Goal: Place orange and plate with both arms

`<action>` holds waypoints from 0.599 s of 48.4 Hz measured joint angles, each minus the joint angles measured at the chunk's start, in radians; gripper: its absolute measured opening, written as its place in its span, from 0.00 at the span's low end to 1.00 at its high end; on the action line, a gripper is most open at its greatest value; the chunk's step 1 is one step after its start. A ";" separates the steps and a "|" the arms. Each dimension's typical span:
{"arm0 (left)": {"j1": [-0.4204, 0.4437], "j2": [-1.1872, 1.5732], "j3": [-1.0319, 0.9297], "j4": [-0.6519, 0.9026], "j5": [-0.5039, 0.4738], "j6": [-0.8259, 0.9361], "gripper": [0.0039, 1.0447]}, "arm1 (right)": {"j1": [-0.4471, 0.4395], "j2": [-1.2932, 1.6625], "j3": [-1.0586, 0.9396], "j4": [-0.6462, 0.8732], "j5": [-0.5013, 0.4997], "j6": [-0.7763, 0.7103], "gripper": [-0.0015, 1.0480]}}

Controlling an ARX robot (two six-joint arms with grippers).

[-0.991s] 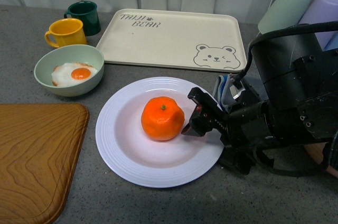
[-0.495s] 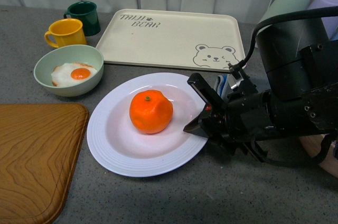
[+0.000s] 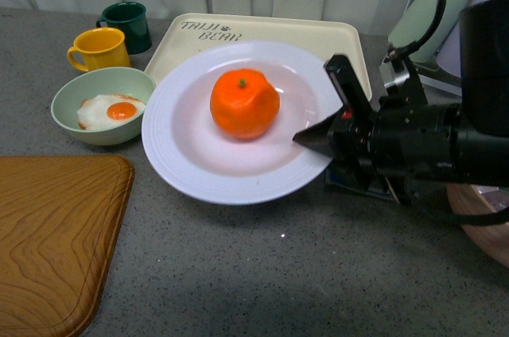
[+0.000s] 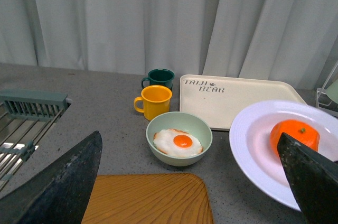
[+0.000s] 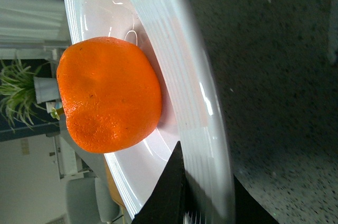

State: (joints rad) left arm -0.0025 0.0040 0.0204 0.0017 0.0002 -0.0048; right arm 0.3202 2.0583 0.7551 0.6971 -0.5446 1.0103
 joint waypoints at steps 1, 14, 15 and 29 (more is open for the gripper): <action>0.000 0.000 0.000 0.000 0.000 0.000 0.94 | -0.005 -0.002 0.007 0.000 -0.003 0.001 0.04; 0.000 0.000 0.000 0.000 0.000 0.000 0.94 | -0.039 0.048 0.179 -0.087 -0.021 0.014 0.04; 0.000 0.000 0.000 0.000 0.000 0.000 0.94 | -0.042 0.065 0.211 -0.093 -0.023 0.020 0.04; 0.000 0.000 0.000 0.000 0.000 0.000 0.94 | -0.050 0.275 0.610 -0.304 0.007 0.071 0.04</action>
State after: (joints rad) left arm -0.0025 0.0040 0.0204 0.0013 0.0002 -0.0048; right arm 0.2699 2.3337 1.3655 0.3935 -0.5377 1.0817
